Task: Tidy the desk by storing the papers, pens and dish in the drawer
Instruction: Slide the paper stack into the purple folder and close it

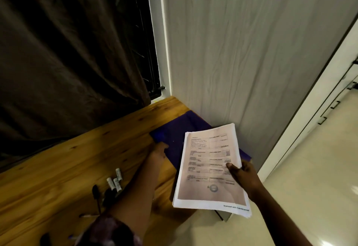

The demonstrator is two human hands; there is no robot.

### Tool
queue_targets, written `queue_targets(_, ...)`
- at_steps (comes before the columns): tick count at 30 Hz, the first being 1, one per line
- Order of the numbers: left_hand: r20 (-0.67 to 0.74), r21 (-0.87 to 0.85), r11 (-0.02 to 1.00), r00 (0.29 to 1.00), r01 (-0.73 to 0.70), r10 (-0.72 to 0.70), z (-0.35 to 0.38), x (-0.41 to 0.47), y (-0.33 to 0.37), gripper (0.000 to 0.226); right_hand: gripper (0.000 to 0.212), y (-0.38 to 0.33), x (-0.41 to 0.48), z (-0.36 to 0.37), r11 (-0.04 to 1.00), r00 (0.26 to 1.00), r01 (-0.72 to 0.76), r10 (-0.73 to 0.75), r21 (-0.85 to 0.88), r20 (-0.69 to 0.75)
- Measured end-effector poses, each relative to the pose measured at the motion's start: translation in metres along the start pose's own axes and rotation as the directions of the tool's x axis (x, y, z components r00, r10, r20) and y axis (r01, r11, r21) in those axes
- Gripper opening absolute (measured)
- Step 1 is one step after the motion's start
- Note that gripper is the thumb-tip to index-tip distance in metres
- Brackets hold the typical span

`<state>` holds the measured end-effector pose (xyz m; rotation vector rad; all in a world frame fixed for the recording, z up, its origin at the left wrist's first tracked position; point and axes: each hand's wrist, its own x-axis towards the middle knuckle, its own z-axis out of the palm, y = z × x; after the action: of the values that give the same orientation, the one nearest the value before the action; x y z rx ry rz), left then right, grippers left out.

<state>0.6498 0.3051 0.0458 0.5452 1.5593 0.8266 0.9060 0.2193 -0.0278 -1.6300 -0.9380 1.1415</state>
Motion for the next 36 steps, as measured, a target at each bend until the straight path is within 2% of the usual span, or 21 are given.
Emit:
queue_targets(3,0.017,-0.083,0.993,0.997,0.078,-0.077,0.004,0.007,0.001,0.016,0.023,-0.001,0.002,0.003,1.000,1.000,-0.009,0.009,0.005,0.001)
queue_targets(4,0.047,-0.076,0.994,0.996,0.082,-0.079,0.006,-0.002,0.002,0.022,0.023,-0.001,0.003,0.003,1.000,1.000,-0.011,0.011,0.006,-0.001)
queue_targets(6,0.005,-0.058,0.998,1.000,0.022,-0.022,0.013,-0.020,0.000,0.043,0.022,-0.001,0.005,0.002,1.000,1.000,-0.019,0.019,0.009,-0.002)
queue_targets(8,-0.007,-0.098,0.994,0.999,-0.048,0.048,0.020,-0.054,0.005,0.049,0.021,0.000,0.008,0.000,1.000,1.000,-0.026,0.026,-0.003,-0.001)
queue_targets(10,0.038,-0.179,0.983,0.999,-0.026,0.033,0.027,-0.049,0.006,0.048,0.021,0.002,0.010,-0.003,0.999,0.999,-0.033,0.033,-0.012,0.005)
queue_targets(12,0.058,-0.187,0.982,0.998,0.023,-0.012,0.027,-0.016,-0.002,0.040,0.021,0.004,0.012,-0.005,0.999,0.999,-0.036,0.036,-0.010,0.008)
queue_targets(15,0.056,-0.110,0.994,0.998,0.002,0.004,0.011,0.004,-0.007,0.026,0.020,0.002,0.012,-0.002,1.000,1.000,-0.026,0.026,-0.004,0.004)
queue_targets(17,0.101,-0.076,0.997,0.995,0.012,-0.005,0.004,0.041,-0.020,0.035,0.020,0.000,0.012,0.000,1.000,0.999,-0.031,0.031,-0.002,0.010)
queue_targets(20,0.102,0.051,0.995,0.992,-0.084,0.078,-0.006,0.138,-0.052,0.034,0.021,-0.008,0.012,0.004,1.000,0.999,-0.026,0.026,0.002,0.029)
queue_targets(23,0.076,0.057,0.983,0.982,-0.177,0.172,-0.003,0.092,-0.023,0.012,0.019,-0.021,0.011,0.008,1.000,1.000,0.010,-0.010,0.017,0.017)
queue_targets(24,0.077,0.040,0.976,0.975,-0.212,0.209,-0.002,0.081,-0.010,0.012,0.019,-0.026,0.012,0.009,0.999,1.000,0.021,-0.021,0.030,0.011)
queue_targets(26,0.067,0.039,0.954,0.953,-0.297,0.294,-0.010,0.079,0.013,0.029,0.021,-0.034,0.014,0.011,0.999,0.999,0.033,-0.034,0.044,0.020)
queue_targets(28,0.053,0.104,0.906,0.912,-0.410,0.406,-0.030,0.088,0.030,0.036,0.025,-0.039,0.017,0.015,0.997,0.999,0.042,-0.044,0.058,0.028)
queue_targets(31,0.116,0.099,0.855,0.859,-0.510,0.499,-0.074,0.106,0.055,0.054,0.026,-0.046,0.018,0.018,0.994,0.997,0.057,-0.061,0.096,0.044)
queue_targets(33,0.151,0.223,0.796,0.827,-0.562,0.542,-0.096,0.099,0.084,0.063,0.024,-0.050,0.016,0.018,0.988,0.995,0.066,-0.075,0.137,0.064)
queue_targets(36,0.248,0.404,0.663,0.773,-0.630,0.583,-0.111,0.106,0.124,0.061,0.022,-0.050,0.012,0.020,0.985,0.997,0.043,-0.052,0.170,0.051)
